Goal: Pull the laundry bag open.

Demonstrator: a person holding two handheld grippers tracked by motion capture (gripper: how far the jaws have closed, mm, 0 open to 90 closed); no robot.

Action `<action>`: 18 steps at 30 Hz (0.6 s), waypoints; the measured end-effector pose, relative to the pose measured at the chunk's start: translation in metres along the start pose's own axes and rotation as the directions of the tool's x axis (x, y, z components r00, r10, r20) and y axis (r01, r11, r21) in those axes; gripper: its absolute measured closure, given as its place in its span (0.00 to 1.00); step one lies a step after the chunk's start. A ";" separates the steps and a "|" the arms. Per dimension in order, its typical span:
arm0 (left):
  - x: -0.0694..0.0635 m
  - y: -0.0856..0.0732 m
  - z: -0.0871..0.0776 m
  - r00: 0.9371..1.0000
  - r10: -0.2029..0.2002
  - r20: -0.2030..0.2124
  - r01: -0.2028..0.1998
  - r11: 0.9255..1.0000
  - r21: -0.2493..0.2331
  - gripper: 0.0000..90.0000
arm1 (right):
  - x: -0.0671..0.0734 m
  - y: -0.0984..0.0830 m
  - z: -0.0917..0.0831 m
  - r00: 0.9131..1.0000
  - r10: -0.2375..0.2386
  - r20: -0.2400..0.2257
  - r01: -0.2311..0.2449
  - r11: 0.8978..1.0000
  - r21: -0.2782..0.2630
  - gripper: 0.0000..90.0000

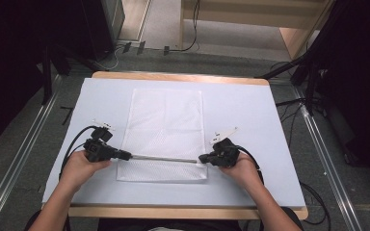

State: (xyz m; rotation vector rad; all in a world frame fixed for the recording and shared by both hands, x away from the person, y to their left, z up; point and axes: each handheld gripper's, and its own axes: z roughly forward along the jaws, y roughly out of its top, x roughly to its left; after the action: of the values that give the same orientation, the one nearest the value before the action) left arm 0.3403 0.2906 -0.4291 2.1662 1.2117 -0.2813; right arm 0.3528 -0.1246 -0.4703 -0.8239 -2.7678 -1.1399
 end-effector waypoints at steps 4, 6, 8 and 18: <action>0.008 -0.006 -0.005 0.999 -0.024 -0.027 0.024 1.000 -0.004 0.98 | 0.001 0.000 0.000 1.000 -0.006 0.000 0.006 1.000 0.004 1.00; 0.014 -0.010 -0.009 0.998 -0.038 -0.045 0.038 0.999 -0.011 0.98 | -0.001 0.000 0.000 1.000 -0.012 -0.004 0.012 1.000 0.002 1.00; 0.022 -0.015 -0.015 0.996 -0.062 -0.058 0.061 0.998 -0.017 0.98 | -0.001 0.000 0.000 1.000 -0.012 -0.008 0.012 1.000 0.001 1.00; 0.029 -0.022 -0.018 0.995 -0.102 0.000 0.102 0.995 -0.022 0.97 | -0.002 0.003 0.001 1.000 0.000 -0.023 0.001 1.000 0.013 1.00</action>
State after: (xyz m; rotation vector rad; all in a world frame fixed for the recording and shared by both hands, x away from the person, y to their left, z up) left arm 0.3362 0.3295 -0.4379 2.0899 1.3220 -0.3081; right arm 0.3564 -0.1233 -0.4699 -0.8042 -2.7545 -1.1223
